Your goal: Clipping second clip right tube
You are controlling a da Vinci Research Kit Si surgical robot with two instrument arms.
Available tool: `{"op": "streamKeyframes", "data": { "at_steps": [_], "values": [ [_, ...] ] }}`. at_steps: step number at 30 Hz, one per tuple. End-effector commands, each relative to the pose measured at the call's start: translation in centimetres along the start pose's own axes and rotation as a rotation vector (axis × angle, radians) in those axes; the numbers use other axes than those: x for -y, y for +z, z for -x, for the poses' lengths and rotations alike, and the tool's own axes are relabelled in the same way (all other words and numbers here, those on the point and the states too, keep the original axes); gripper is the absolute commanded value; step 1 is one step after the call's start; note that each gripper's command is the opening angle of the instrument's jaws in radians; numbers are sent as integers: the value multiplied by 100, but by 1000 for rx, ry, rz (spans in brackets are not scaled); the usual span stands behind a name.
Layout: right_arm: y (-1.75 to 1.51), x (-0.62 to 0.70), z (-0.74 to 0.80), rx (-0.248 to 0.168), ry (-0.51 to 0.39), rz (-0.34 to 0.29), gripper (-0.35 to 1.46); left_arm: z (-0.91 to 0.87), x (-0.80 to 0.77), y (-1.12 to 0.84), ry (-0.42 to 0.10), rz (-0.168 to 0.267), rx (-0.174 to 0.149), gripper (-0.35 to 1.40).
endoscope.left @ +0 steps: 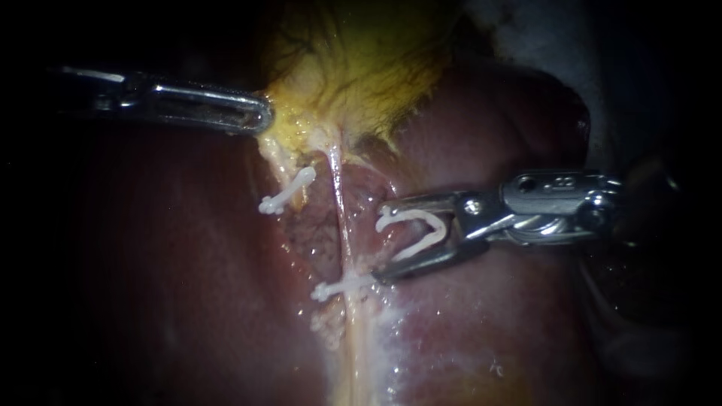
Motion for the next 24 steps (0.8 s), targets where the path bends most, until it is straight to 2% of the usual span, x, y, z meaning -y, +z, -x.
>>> {"op": "streamKeyframes", "data": {
  "at_steps": [1, 6, 10, 19, 24],
  "values": [
    [3, -4, 2, -4, 14, -4, 53, 0, 0, 0, 0, 0, 0, -35],
    [18, -22, 13, -6, 71, -40, 53, 0, 0, 0, 0, 0, 0, -35],
    [29, -26, 16, -36, 116, -84, 52, 0, 0, -1, 0, 0, 0, -35],
    [54, -20, 8, -115, 199, -233, 52, 0, 0, -1, 0, 0, 0, -35],
    [57, -11, 7, -138, 211, -286, 52, 0, 0, -1, 0, 0, 0, -35]
  ]
}}
